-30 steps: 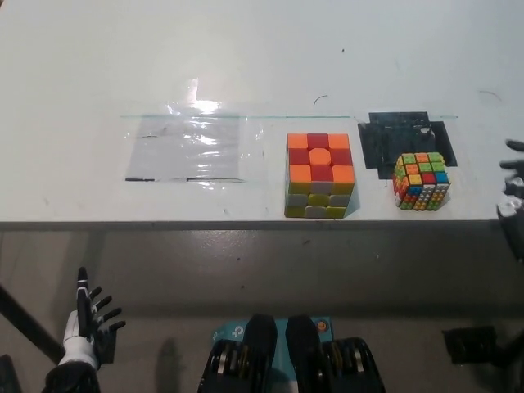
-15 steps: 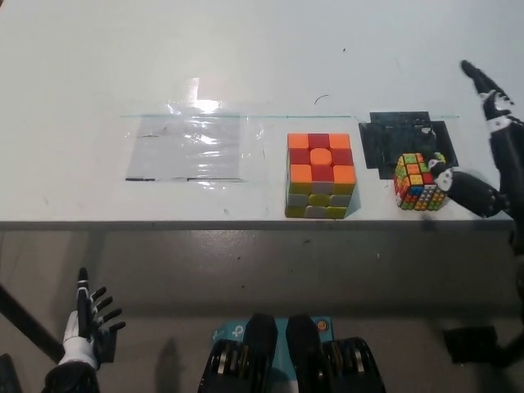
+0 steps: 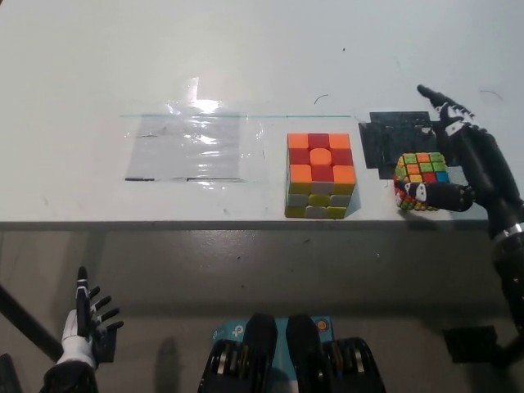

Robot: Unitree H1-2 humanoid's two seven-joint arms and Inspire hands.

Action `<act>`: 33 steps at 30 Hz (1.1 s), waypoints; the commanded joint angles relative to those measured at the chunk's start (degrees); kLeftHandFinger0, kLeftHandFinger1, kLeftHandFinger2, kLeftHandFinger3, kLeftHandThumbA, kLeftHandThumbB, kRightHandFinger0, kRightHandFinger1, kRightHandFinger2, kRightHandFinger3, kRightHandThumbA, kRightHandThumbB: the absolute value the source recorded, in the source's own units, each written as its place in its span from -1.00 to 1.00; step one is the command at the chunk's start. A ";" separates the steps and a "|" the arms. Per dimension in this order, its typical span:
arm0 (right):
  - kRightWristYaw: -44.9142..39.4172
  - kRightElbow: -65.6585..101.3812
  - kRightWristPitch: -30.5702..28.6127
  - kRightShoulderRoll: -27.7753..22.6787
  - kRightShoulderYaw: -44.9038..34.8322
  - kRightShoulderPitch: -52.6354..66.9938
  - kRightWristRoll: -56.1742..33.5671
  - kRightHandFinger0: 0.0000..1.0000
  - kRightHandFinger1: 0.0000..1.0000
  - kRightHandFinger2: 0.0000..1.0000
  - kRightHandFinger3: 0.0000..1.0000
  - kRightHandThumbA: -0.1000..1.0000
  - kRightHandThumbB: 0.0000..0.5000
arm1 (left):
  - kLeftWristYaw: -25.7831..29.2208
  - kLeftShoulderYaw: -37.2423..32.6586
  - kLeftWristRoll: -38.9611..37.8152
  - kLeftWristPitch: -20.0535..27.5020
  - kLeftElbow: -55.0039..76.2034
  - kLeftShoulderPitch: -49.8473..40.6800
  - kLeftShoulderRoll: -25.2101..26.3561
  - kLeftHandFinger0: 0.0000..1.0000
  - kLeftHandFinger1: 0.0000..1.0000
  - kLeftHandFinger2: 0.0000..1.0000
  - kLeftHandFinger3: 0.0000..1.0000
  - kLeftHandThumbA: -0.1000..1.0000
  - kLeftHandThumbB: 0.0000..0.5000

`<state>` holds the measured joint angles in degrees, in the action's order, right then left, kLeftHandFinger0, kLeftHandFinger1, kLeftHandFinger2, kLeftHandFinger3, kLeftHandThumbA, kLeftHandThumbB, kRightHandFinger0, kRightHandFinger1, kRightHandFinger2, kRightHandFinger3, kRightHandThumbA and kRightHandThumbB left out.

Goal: The robot uses its right hand to pick up the small cube kept on the middle on the desk and place it on the bigger cube kept next to it

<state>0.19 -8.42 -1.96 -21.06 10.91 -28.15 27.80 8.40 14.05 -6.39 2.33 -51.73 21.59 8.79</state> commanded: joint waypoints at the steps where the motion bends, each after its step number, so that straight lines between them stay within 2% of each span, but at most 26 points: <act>1: -0.32 -2.60 -3.71 -0.82 0.77 -3.44 0.98 1.00 1.00 1.00 1.00 0.81 0.77 | 0.03 0.07 -0.37 -0.63 1.77 0.43 1.15 0.48 0.56 0.72 0.79 1.00 -0.65; 3: 1.05 -6.14 -5.06 -0.68 1.39 -4.33 1.95 1.00 1.00 1.00 1.00 0.81 0.71 | -0.28 0.10 -0.53 -0.41 1.43 0.73 1.26 0.46 0.55 0.73 0.81 1.00 -0.61; 6: 2.41 -9.45 -6.65 -0.22 1.50 -5.06 2.03 1.00 1.00 1.00 1.00 0.80 0.71 | -0.25 0.22 -0.68 -0.73 2.61 0.41 1.09 0.42 0.52 0.71 0.78 1.00 -0.67; 7: 2.69 -10.30 -7.04 -0.12 1.60 -5.24 2.09 1.00 1.00 1.00 1.00 0.80 0.71 | -0.31 0.25 -0.76 -1.12 2.81 0.37 1.08 0.41 0.51 0.70 0.78 1.00 -0.63; 8: 3.26 -12.24 -6.95 0.30 2.09 -5.48 2.80 1.00 1.00 1.00 1.00 0.84 0.73 | 0.19 0.64 -1.06 -1.43 1.56 1.00 1.04 0.46 0.53 0.67 0.73 1.00 -0.47; 9: 3.42 -12.60 -7.23 0.29 2.03 -5.63 2.77 1.00 1.00 1.00 1.00 0.85 0.72 | 0.23 0.61 -1.01 -1.50 1.54 1.17 1.06 0.47 0.54 0.67 0.72 1.00 -0.47; 10: 3.91 -14.69 -8.27 0.80 2.21 -5.82 2.38 1.00 1.00 1.00 1.00 0.85 0.74 | 0.26 0.27 -0.58 -1.55 1.81 1.03 1.17 0.42 0.49 0.65 0.75 1.00 -0.56; 11: 3.97 -14.83 -8.41 0.81 2.21 -5.86 2.41 1.00 1.00 1.00 1.00 0.85 0.74 | 0.26 0.26 -0.59 -1.57 1.82 1.02 1.17 0.42 0.49 0.65 0.75 1.00 -0.57; 12: 4.16 -15.39 -8.56 0.96 2.29 -5.88 2.53 1.00 1.00 1.00 1.00 0.85 0.75 | -0.15 -0.25 -0.13 -0.65 1.37 0.96 1.43 0.43 0.54 0.70 0.80 1.00 -0.63; 15: 4.71 -16.90 -8.68 1.61 2.56 -5.44 2.88 1.00 1.00 1.00 1.00 0.76 0.63 | -0.17 0.58 -1.29 -0.96 1.25 1.11 1.29 0.48 0.55 0.70 0.77 1.00 -0.52; 18: 4.49 -17.61 -9.03 1.66 2.67 -4.96 2.63 1.00 1.00 1.00 1.00 0.69 0.55 | 0.15 0.18 -0.61 -0.53 1.46 0.99 1.41 0.31 0.45 0.65 0.75 1.00 -0.61; 20: 3.89 -17.73 -8.33 1.73 2.81 -3.96 2.46 1.00 1.00 1.00 1.00 0.68 0.57 | 0.25 0.40 -0.85 0.23 0.64 1.08 1.43 0.33 0.44 0.60 0.70 1.00 -0.51; 23: 3.21 -18.12 -8.27 1.22 3.68 -3.82 3.26 1.00 1.00 1.00 1.00 0.72 0.46 | 0.12 0.33 -0.95 -2.28 2.83 0.56 1.29 0.43 0.53 0.66 0.79 1.00 -0.55; 26: 3.06 -18.14 -8.34 0.88 4.12 -3.71 3.57 1.00 1.00 1.00 1.00 0.71 0.42 | 0.20 0.14 -0.69 -2.23 1.83 1.19 1.52 0.46 0.54 0.67 0.77 1.00 -0.61; 29: 3.41 -18.80 -9.27 0.55 4.88 -3.96 4.48 1.00 1.00 1.00 1.00 0.63 0.37 | -0.53 0.34 -1.11 -0.10 0.17 1.46 1.69 0.49 0.55 0.65 0.75 1.00 -0.50; 30: 4.87 -19.87 -11.96 -0.27 6.36 -4.59 6.73 1.00 1.00 1.00 1.00 0.58 0.24 | -0.78 0.92 -1.94 -0.38 0.44 1.45 1.56 0.40 0.48 0.63 0.73 1.00 -0.30; 33: 7.06 -21.67 -12.87 -1.06 8.27 -5.71 9.79 1.00 1.00 1.00 1.00 0.50 0.19 | -0.09 0.79 -1.48 0.24 0.21 1.52 1.54 0.32 0.41 0.56 0.68 1.00 -0.19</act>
<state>4.93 -27.94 -11.39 -20.66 16.91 -31.70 32.80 8.24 14.48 -7.34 0.75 -51.91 21.50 9.03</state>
